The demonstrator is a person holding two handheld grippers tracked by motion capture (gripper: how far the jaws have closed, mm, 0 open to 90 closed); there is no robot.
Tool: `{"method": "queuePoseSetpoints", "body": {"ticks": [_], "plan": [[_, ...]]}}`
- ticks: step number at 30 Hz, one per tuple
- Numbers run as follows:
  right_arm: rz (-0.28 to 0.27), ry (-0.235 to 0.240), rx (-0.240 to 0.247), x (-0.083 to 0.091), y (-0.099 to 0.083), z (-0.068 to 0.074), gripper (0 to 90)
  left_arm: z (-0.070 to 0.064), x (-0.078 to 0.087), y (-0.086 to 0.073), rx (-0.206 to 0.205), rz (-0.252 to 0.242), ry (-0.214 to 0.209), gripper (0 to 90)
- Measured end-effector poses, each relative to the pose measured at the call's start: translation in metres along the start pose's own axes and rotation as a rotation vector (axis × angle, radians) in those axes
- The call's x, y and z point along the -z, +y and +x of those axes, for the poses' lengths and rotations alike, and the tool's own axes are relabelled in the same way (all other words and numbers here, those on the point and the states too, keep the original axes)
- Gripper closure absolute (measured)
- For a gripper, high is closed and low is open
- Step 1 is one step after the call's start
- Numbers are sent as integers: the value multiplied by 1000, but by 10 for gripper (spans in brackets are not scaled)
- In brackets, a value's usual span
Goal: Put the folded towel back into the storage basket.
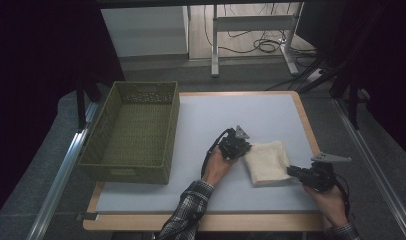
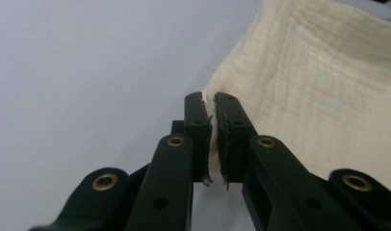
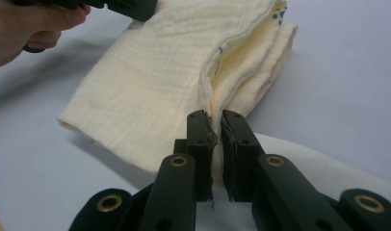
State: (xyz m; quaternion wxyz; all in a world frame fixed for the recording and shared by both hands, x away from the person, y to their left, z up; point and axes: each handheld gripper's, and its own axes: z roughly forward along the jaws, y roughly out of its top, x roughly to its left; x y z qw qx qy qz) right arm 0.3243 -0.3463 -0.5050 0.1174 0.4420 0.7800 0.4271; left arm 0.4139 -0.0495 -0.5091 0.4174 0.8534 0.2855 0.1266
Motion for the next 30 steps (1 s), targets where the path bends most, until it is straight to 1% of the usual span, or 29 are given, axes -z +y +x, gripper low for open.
{"method": "queuePoseSetpoints", "body": {"ticks": [3,5,8,9,10,12,13,14,15,16,20,26,27,29,30], "plan": [[-10,4,24,0,7,6,826,2,8,3,-6,-4,13,841],[-19,8,32,-1,11,9,826,4,14,4,-12,-5,22,840],[-25,20,39,-3,17,14,826,6,22,6,-7,-13,36,839],[-25,20,39,-3,17,14,826,6,22,6,-7,-13,36,838],[-28,28,43,-4,21,16,826,9,28,6,-10,-10,44,838],[-33,37,44,-6,24,19,826,11,33,7,-10,-10,54,838],[-35,45,44,-7,26,21,826,11,33,7,-10,-10,54,837],[-35,51,45,-8,28,22,825,14,39,8,-15,-7,65,837],[-35,51,45,-8,28,22,825,14,39,8,-15,-7,65,837],[-39,57,53,-10,32,26,825,16,45,10,-15,-6,79,837],[-44,74,73,-14,41,34,825,21,58,14,-13,-4,107,837],[-55,98,106,-22,54,49,825,29,78,20,-26,14,157,836],[-60,103,112,-23,57,51,825,30,81,22,-22,15,165,836],[-65,111,124,-25,62,57,825,33,89,25,-31,19,180,836],[-65,114,130,-26,65,60,825,34,92,26,-26,12,187,836]]}}
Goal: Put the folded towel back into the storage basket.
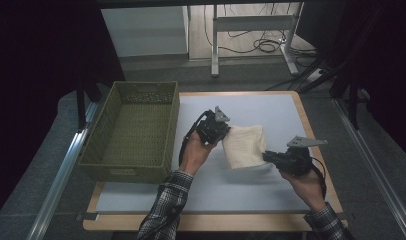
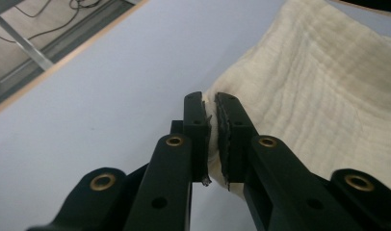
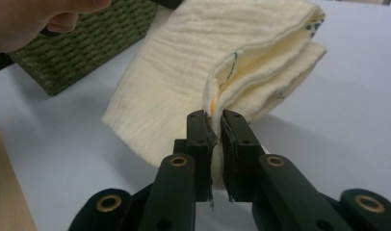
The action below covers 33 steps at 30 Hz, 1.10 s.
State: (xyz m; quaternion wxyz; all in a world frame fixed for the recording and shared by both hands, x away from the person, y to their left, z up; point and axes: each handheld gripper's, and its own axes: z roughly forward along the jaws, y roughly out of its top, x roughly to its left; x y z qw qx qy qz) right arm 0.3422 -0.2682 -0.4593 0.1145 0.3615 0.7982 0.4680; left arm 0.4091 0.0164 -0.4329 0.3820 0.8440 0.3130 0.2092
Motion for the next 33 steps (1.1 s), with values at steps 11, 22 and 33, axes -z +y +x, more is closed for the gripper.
{"method": "queuePoseSetpoints", "body": {"ticks": [11,22,33], "plan": [[-11,34,61,-23,29,22,825,22,28,3,-15,30,84,836],[-27,75,72,-40,55,37,825,45,56,2,-23,44,162,837],[-44,120,88,-59,82,55,825,66,83,-2,-12,31,228,837]]}}
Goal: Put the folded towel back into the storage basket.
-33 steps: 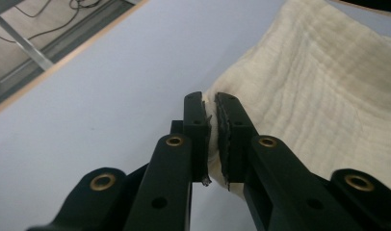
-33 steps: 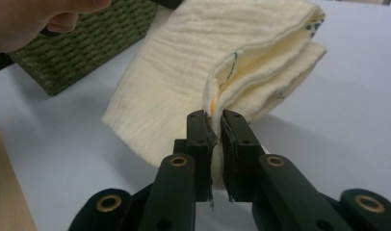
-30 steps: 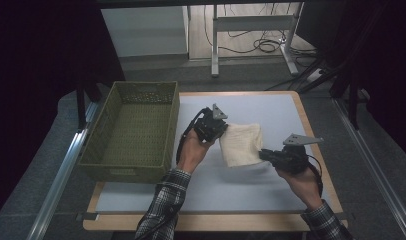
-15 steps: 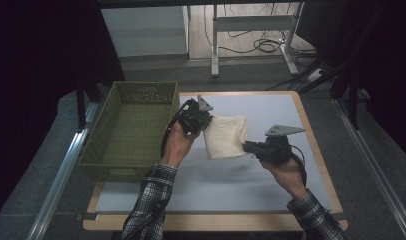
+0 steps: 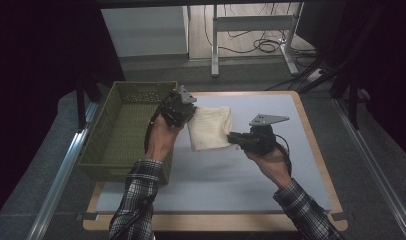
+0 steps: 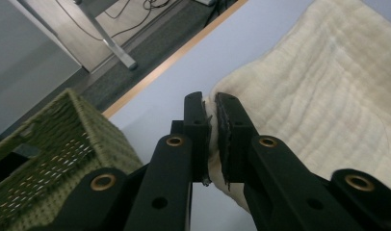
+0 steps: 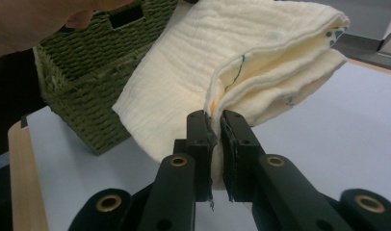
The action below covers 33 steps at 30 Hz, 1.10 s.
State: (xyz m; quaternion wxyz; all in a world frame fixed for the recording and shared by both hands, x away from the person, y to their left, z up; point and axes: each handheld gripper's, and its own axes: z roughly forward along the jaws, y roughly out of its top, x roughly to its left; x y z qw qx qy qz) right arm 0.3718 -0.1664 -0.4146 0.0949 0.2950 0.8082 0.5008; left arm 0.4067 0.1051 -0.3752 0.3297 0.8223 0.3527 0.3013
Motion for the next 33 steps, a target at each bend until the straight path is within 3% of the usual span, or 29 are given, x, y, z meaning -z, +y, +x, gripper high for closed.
{"method": "queuePoseSetpoints", "body": {"ticks": [18,28,33], "plan": [[-23,43,32,-30,37,24,823,37,29,-12,22,-7,98,837],[-31,65,68,-57,55,46,823,60,46,-24,30,6,163,837],[-25,80,86,-78,61,57,824,73,52,-38,56,13,188,837]]}}
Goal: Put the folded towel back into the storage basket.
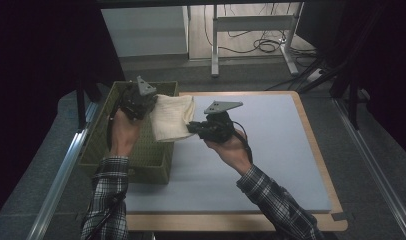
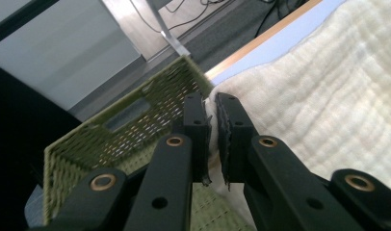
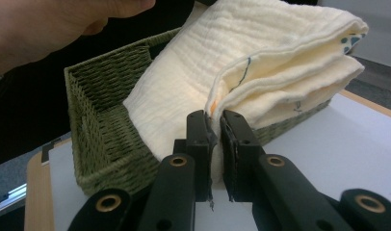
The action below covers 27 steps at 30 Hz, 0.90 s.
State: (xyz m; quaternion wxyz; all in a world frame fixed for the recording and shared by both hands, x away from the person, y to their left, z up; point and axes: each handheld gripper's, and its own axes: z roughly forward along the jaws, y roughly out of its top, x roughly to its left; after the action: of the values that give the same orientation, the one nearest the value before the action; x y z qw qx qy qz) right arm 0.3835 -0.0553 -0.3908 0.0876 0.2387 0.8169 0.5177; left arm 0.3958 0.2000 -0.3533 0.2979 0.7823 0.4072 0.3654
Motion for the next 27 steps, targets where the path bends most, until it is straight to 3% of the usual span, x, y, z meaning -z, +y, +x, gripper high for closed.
{"method": "queuePoseSetpoints", "body": {"ticks": [17,27], "plan": [[61,49,41,-68,12,26,823,39,-2,-42,71,48,52,836],[159,56,75,-120,17,45,823,61,-14,-69,106,100,60,836]]}}
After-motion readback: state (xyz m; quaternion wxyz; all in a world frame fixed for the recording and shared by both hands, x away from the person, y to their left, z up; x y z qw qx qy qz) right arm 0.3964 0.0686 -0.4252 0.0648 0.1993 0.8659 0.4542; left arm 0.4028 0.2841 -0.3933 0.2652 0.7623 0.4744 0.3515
